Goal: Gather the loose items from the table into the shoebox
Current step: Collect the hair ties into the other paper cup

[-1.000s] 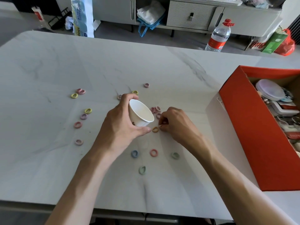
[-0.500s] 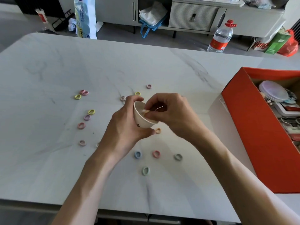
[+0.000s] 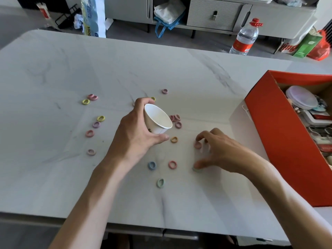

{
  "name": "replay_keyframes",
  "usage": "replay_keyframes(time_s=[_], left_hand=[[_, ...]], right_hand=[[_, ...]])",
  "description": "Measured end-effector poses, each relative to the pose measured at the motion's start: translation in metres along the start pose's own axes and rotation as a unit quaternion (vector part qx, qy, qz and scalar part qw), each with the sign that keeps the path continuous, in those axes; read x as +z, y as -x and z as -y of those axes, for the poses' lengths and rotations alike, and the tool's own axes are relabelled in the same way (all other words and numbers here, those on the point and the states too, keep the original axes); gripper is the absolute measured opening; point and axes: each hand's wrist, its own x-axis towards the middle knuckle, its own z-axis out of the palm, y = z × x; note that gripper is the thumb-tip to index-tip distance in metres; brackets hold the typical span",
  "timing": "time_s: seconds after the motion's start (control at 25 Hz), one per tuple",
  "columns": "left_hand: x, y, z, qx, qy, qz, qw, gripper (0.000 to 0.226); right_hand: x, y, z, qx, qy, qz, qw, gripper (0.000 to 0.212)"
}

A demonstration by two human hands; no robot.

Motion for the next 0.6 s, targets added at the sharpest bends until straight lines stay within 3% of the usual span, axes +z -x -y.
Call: replay_keyframes(time_s=[0.12, 0.32, 0.48, 0.6], left_hand=[[0.002, 0.001, -0.001, 0.007, 0.001, 0.003, 1.000, 0.082], [0.002, 0.001, 0.000, 0.004, -0.002, 0.000, 1.000, 0.082], [-0.002, 0.000, 0.001, -0.004, 0.000, -0.017, 1.000, 0.077], [-0.005, 0.000, 0.004, -0.008, 0.004, -0.023, 1.000, 0.074]], right_hand=[[0.012, 0.001, -0.002, -0.090, -0.030, -0.019, 0.995, 0.068], [0.015, -0.012, 0.012, -0.133, -0.079, -0.092, 0.984, 0.018], [0.014, -0.020, 0.026, -0.138, -0.052, -0.127, 0.981, 0.006], [0.013, -0.025, 0.039, -0.180, -0.113, -0.174, 0.962, 0.009]])
